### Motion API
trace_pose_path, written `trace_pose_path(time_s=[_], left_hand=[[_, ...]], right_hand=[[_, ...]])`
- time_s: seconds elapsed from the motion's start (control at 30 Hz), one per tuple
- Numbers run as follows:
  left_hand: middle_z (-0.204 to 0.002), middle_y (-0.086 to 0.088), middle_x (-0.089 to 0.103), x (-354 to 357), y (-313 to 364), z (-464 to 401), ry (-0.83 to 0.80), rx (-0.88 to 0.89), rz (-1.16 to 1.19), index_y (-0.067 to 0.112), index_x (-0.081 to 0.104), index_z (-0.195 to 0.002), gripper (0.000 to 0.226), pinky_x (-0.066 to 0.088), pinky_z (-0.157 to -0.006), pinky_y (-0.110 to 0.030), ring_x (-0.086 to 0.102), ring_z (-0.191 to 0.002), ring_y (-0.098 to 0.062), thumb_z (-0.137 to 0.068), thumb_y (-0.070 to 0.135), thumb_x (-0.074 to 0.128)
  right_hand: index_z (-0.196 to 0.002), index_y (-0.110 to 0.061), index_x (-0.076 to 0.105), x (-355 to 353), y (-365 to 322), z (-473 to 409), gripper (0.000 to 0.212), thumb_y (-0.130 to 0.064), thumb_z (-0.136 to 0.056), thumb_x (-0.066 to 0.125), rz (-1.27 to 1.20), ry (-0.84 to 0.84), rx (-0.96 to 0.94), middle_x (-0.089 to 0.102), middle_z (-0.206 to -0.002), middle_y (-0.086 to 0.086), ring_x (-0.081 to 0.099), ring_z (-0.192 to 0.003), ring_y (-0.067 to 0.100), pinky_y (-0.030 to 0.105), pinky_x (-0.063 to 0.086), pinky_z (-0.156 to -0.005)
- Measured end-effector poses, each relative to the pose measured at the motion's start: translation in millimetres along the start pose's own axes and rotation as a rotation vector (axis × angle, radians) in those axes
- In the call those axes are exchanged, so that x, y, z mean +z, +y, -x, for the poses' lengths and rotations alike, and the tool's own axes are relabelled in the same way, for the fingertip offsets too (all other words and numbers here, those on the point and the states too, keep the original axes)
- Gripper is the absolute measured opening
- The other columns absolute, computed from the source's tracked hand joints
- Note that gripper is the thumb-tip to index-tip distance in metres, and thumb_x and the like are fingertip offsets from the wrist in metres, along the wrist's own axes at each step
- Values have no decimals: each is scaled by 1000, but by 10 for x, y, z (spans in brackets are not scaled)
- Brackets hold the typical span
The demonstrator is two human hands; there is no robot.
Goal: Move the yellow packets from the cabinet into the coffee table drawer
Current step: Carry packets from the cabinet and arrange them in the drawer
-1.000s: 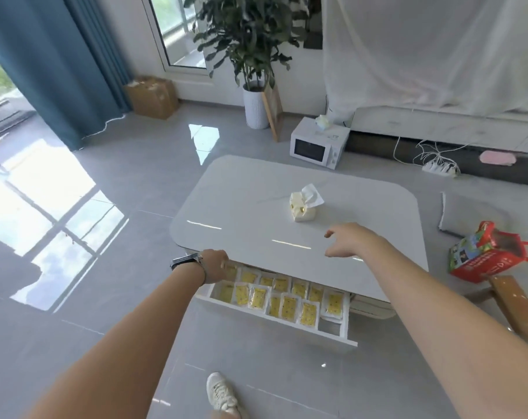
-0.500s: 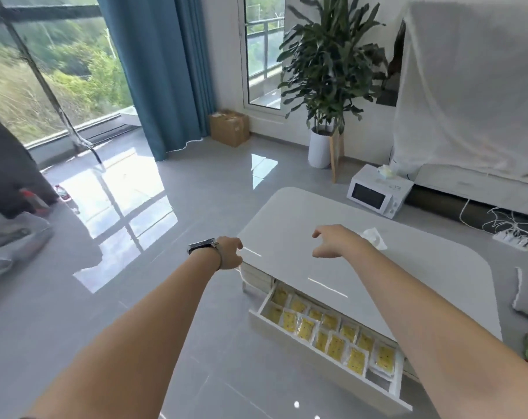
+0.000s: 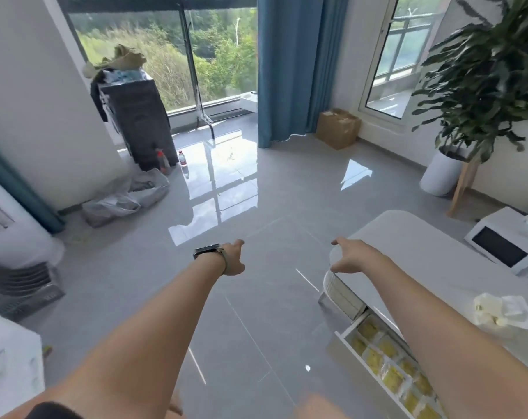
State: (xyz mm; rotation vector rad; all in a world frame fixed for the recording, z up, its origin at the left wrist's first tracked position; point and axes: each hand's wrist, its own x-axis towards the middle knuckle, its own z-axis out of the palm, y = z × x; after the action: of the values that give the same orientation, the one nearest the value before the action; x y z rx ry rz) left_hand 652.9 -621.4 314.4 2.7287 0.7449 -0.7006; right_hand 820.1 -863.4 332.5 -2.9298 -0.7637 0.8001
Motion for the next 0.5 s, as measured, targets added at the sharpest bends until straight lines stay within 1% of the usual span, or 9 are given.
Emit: trace_pose_path(time_s=[0.1, 0.2, 0.27, 0.4, 0.5], left_hand=[[-147, -8, 40, -10, -453, -108, -4, -79, 68, 25, 11, -153, 71, 44, -102, -44, 48, -128, -30, -94, 37, 47], [-149, -6, 39, -42, -911, -247, -15, -157, 138, 24, 13, -153, 73, 42, -106, -44, 46, -131, -28, -92, 38, 50], [-151, -5, 38, -74, -1223, -373, -15, -218, 193, 24, 15, -153, 73, 40, -108, -42, 44, -133, -27, -91, 36, 51], [-154, -4, 34, -182, -1732, -569, 15, -314, 263, 23, 19, -153, 68, 38, -109, -38, 41, -136, -26, -94, 31, 51], [-153, -8, 32, -273, -2147, -701, 43, -415, 348, 20, 21, -153, 66, 38, -108, -38, 40, -136, -27, -96, 29, 53]], right_hand=[[-146, -31, 32, -106, -470, -381, 74, -38, -81, 66, 48, 2, -73, 52, -133, 1, 52, -120, 22, 33, 46, -92], [-146, -32, 32, -179, -959, -811, 74, -38, -81, 66, 66, -26, -144, 53, -129, 1, 54, -116, 23, 35, 48, -96], [-147, -32, 31, -217, -1298, -1135, 78, -38, -79, 68, 76, -45, -191, 52, -130, 2, 53, -119, 24, 37, 48, -98], [-147, -31, 30, -280, -1923, -1744, 80, -38, -78, 70, 127, -82, -299, 54, -127, 2, 53, -118, 25, 37, 49, -96], [-147, -31, 29, -365, -2557, -2211, 79, -37, -79, 68, 223, -109, -403, 54, -129, 3, 52, -120, 25, 36, 48, -94]])
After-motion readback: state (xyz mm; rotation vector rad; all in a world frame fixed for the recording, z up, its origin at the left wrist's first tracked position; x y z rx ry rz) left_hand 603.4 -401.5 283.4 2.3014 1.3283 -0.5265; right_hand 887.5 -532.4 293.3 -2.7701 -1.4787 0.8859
